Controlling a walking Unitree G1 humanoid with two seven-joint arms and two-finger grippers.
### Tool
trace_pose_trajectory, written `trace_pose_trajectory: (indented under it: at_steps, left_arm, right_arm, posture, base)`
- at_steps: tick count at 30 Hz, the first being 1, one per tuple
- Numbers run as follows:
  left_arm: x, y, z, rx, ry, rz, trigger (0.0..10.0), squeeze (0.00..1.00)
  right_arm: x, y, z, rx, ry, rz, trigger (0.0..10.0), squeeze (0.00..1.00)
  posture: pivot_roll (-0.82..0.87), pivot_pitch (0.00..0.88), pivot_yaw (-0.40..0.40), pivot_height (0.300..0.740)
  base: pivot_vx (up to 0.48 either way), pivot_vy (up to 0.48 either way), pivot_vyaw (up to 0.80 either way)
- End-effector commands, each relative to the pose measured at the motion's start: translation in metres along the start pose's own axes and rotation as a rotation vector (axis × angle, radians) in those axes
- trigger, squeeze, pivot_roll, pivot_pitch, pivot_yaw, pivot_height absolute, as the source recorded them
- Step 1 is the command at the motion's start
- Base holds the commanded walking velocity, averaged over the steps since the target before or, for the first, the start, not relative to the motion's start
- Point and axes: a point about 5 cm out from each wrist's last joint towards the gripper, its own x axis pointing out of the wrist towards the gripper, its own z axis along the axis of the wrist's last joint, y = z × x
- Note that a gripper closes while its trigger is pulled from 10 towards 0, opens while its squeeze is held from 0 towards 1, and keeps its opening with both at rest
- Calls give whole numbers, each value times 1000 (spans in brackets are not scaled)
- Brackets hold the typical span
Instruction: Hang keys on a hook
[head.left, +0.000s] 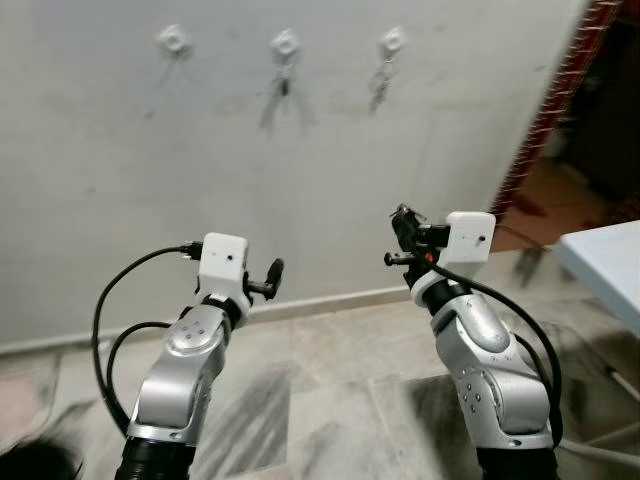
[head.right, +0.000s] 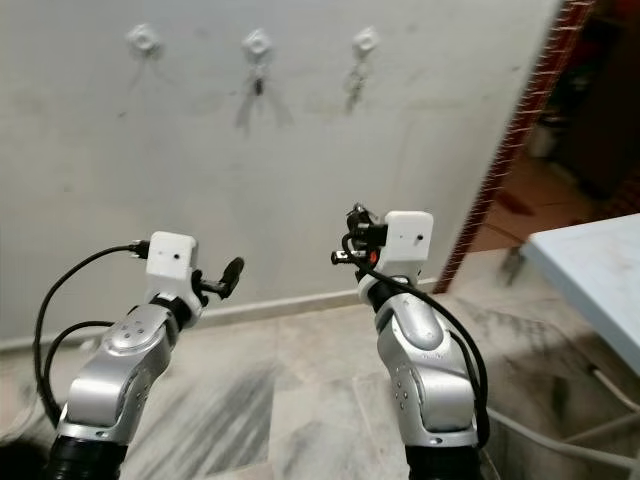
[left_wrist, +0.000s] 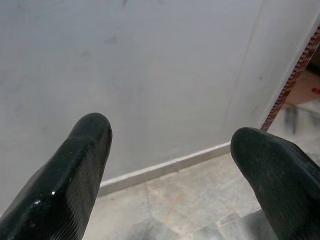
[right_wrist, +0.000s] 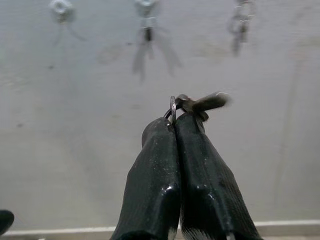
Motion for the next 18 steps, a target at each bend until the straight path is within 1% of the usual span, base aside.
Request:
trace_pose_trajectory:
  at_steps: [1, 11, 18]
  left_arm:
    - [0, 1, 4, 6, -18, -2, 10000, 0]
    - [-1, 1, 5, -16, -28, -12, 10000, 0]
    - [-2, 1, 5, -35, -31, -27, 10000, 0]
  right_arm:
    - [1, -2, 3, -7, -11, -3, 10000, 0]
    - [2, -1, 3, 0, -15, 2, 10000, 0]
    - [2, -1, 3, 12, -15, 1, 10000, 0]
  posture:
    - [140, 8, -45, 740]
    - [149, 7, -48, 740]
    - [151, 9, -49, 740]
  base:
    - [0, 0, 706]
    - [0, 0, 677]
    - [0, 0, 0]
